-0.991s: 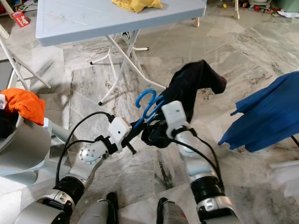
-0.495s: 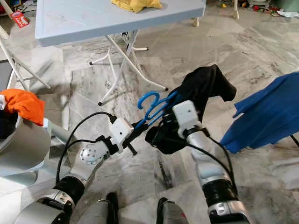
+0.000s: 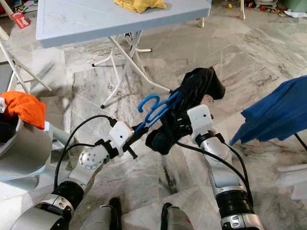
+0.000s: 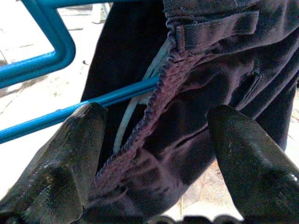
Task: Hang hanger
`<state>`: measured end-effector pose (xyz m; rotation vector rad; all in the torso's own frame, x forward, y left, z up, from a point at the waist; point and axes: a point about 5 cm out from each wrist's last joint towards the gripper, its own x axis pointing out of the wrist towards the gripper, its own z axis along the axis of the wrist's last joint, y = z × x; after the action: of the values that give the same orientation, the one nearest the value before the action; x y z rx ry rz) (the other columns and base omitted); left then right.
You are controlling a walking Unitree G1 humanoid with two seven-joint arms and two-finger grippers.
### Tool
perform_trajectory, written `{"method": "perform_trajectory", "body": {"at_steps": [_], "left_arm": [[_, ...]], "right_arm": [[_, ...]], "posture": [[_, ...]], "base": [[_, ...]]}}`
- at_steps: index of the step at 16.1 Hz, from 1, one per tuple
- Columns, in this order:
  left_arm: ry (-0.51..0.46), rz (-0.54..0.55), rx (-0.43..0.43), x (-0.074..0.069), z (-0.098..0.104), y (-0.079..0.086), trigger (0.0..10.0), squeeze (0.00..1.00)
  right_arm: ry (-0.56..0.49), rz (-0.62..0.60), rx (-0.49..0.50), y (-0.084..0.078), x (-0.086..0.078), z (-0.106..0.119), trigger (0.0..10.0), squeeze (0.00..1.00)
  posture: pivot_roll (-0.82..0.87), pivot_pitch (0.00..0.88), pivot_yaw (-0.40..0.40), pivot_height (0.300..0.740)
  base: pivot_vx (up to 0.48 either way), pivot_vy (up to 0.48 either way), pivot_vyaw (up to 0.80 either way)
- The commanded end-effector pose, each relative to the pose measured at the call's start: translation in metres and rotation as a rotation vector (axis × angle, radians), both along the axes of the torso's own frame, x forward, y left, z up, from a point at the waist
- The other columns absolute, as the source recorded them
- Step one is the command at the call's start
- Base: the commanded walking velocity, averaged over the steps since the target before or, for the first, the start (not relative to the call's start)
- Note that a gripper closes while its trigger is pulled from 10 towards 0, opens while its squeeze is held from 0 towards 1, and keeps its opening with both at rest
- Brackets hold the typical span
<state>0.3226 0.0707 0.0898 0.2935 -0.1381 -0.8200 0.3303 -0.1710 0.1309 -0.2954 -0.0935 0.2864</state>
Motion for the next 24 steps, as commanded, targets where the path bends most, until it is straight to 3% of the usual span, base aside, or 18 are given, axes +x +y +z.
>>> {"method": "perform_trajectory", "body": {"at_steps": [1, 2, 9, 16, 24], "left_arm": [[-0.008, 0.005, -0.010, -0.002, -0.001, 0.001, 0.0, 0.00], [-0.008, 0.000, -0.013, -0.002, -0.001, 0.000, 0.0, 0.00], [-0.008, -0.028, -0.024, -0.005, -0.001, -0.005, 0.0, 0.00], [-0.008, -0.026, -0.025, -0.005, -0.001, -0.004, 0.0, 0.00], [-0.009, -0.040, -0.020, -0.006, -0.002, -0.006, 0.0, 0.00]], "right_arm": [[0.013, 0.002, 0.000, 0.002, -0.001, -0.003, 7.8, 0.00], [0.009, -0.004, 0.003, 0.004, 0.002, -0.002, 0.0, 0.00], [0.003, -0.077, 0.065, 0.011, 0.019, 0.003, 0.0, 0.00], [0.001, -0.178, 0.075, -0.008, 0.022, 0.002, 0.0, 0.00], [-0.029, -0.235, 0.064, -0.014, 0.024, 0.006, 0.0, 0.00]], "posture": [[-0.11, 0.243, 0.030, 0.740], [-0.11, 0.243, 0.030, 0.740], [-0.10, 0.244, 0.027, 0.740], [-0.10, 0.243, 0.028, 0.740], [-0.10, 0.242, 0.028, 0.740]], "base": [[0.000, 0.000, 0.00], [0.000, 0.000, 0.00], [0.000, 0.000, 0.00], [0.000, 0.000, 0.00], [0.000, 0.000, 0.00]]}}
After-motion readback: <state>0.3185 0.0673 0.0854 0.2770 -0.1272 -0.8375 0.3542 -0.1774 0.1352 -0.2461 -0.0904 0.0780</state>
